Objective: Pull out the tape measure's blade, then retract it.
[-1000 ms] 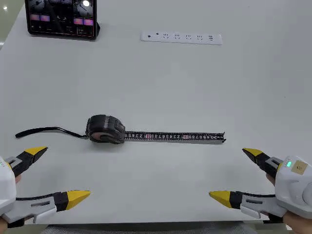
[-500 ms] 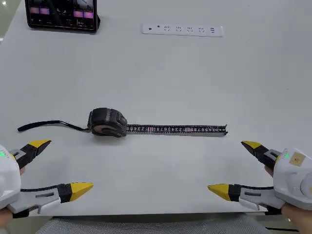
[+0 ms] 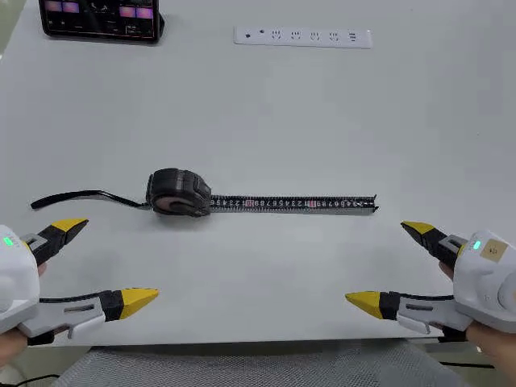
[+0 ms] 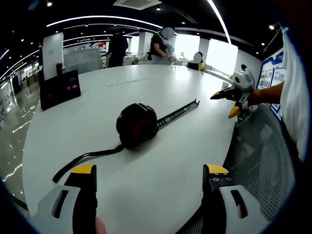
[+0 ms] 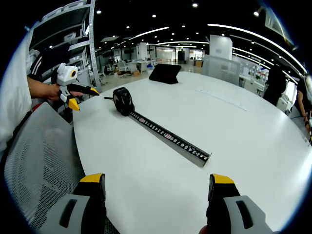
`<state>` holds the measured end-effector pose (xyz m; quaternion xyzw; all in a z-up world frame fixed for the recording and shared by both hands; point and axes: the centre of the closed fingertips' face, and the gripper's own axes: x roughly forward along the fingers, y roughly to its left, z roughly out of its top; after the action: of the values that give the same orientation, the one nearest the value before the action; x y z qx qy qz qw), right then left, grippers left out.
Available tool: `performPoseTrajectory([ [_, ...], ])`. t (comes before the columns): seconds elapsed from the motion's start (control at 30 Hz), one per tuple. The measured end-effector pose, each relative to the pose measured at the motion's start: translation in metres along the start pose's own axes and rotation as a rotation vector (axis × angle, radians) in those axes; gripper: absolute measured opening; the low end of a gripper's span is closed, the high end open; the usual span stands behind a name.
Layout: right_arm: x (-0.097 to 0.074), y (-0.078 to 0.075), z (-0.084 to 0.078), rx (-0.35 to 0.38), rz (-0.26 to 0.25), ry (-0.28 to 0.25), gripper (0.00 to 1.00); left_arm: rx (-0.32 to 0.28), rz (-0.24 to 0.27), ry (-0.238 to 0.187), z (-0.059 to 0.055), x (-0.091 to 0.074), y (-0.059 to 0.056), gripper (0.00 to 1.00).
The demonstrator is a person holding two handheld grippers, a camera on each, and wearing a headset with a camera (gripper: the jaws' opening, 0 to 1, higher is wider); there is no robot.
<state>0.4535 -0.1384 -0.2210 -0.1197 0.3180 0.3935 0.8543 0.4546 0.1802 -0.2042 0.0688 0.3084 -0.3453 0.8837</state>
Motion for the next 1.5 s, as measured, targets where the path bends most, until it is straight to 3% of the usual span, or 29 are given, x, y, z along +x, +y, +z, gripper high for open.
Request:
performPoseTrajectory([
  [1.5,0.0010,-0.0002,-0.0012,0.001,-0.001,0.007,0.86,-0.012,-0.004,-0.001,-0.0030,0.0011,0.0008,0.87],
])
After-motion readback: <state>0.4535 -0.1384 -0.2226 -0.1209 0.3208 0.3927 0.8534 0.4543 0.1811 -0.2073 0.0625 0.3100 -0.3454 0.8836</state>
